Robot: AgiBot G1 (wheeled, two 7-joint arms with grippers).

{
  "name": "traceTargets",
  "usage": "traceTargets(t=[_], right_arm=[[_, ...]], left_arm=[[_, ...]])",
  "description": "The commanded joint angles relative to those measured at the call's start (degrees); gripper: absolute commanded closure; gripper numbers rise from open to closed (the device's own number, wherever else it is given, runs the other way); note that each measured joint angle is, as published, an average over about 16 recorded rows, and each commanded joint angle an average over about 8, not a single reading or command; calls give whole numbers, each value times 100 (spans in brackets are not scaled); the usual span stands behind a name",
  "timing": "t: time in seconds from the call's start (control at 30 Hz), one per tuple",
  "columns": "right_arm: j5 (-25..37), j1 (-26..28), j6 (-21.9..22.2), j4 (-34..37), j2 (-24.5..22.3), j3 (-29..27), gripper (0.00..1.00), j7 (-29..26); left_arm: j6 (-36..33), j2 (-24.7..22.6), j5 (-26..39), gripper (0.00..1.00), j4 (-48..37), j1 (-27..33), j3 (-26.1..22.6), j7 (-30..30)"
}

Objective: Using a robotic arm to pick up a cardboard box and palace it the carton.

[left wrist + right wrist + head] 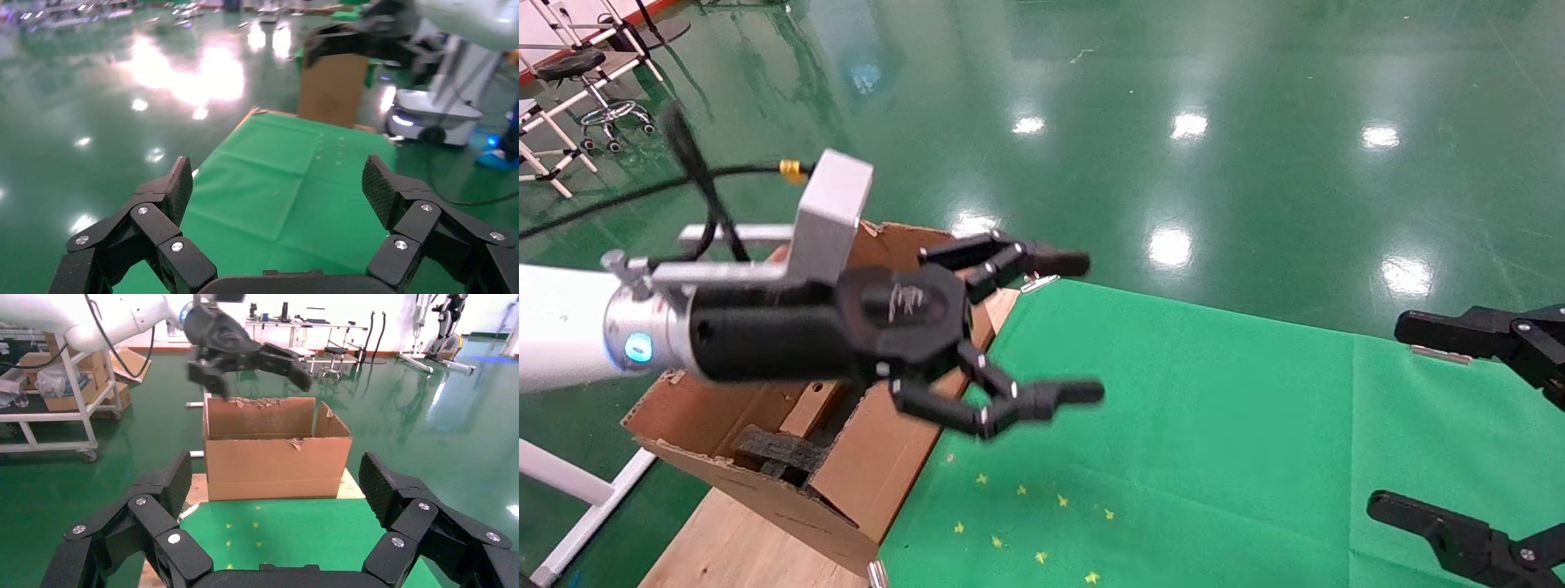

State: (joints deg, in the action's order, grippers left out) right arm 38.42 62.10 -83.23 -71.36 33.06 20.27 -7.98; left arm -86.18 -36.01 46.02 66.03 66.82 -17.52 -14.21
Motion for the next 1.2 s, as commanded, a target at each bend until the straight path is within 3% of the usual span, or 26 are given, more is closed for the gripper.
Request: traceTargets(t=[0.03, 0.37, 1.2], right_arm=[[0, 0, 0, 0, 0, 0, 0, 0], [-2, -1, 1, 2, -1, -1, 0, 1], [-1, -1, 2, 2, -1, -1, 0, 1]], left_arm=[[17, 36, -149, 0, 270, -188, 54, 124], [59, 127, -548, 0, 978, -684, 195, 416], [55, 104, -428, 0, 768, -540, 156, 347]])
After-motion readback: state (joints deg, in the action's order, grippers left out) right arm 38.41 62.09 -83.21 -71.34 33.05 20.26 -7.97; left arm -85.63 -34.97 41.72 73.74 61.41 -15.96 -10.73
